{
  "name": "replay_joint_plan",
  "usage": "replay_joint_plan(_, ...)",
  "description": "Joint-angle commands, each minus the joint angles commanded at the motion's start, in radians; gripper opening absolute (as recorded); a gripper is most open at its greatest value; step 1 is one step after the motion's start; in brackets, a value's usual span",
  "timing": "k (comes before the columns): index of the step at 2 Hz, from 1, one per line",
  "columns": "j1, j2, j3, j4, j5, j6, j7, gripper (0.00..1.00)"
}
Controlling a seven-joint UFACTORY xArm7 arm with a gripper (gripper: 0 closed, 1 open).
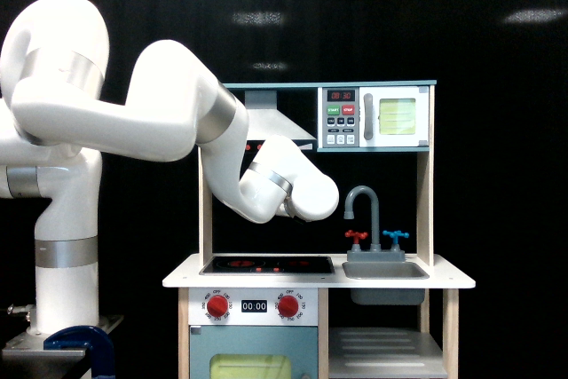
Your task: Turn on the faucet
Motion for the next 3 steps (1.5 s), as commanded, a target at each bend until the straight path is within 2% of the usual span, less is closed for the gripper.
replay_joint_plan(1,0.216,-0.121,-0.023,0.088,-0.041,-0.164,0.037,1.00)
replay_joint_plan(2,0.355,-0.193,-0.024,0.174,-0.098,-0.244,0.095,1.00)
replay_joint_plan(3,0.383,-0.233,-0.054,0.238,-0.170,-0.219,0.130,1.00)
